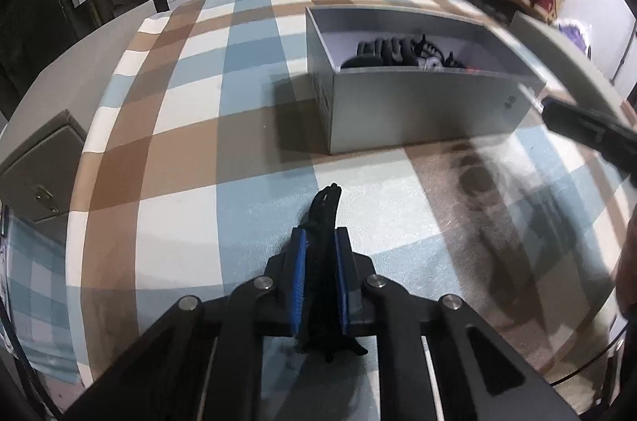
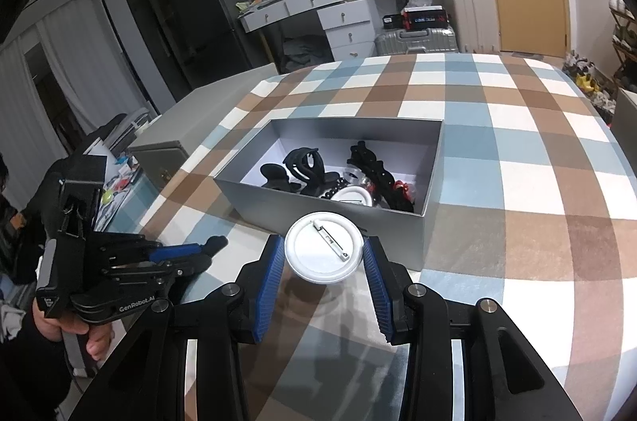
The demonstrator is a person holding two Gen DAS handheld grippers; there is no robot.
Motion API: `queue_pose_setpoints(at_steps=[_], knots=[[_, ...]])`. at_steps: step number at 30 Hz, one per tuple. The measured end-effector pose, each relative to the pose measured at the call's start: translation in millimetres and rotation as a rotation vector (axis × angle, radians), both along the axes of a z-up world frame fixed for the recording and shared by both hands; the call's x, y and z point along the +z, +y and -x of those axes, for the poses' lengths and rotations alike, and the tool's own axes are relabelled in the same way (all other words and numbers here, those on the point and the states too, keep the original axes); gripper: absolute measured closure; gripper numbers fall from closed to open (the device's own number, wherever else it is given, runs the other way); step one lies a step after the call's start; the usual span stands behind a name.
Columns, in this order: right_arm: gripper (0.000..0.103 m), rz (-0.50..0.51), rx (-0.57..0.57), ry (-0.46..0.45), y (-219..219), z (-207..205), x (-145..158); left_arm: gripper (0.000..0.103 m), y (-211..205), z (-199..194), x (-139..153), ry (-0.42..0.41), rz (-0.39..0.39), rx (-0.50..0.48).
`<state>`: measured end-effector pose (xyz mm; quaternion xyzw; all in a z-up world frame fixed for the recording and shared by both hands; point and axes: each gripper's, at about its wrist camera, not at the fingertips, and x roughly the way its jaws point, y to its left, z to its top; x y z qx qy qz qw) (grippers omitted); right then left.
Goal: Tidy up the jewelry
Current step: 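Carry the band and badge into the silver box and open both grippers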
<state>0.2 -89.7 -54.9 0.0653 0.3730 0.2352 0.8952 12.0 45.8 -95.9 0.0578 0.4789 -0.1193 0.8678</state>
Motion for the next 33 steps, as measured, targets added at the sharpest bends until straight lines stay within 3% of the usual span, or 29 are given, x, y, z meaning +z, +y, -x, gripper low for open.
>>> queue_pose_setpoints(at_steps=[8,17,26,33], knots=[[0.063,-0.035,0.002,-0.029,-6,-5,14,0.094,-2,6,46,-0.135,0.066,0.003],[0.063,-0.1,0.005,-0.051,-12,-34,39,0.094,-36,-27,88,-0.216,0.174,-0.101],[0.063,-0.1,0.006,-0.065,-11,-64,45,0.094,-62,-74,83,-0.163,0.225,-0.181],[0.063,-0.058,0.005,-0.055,-9,-75,34,0.094,-67,-84,69,-0.111,0.237,-0.188]])
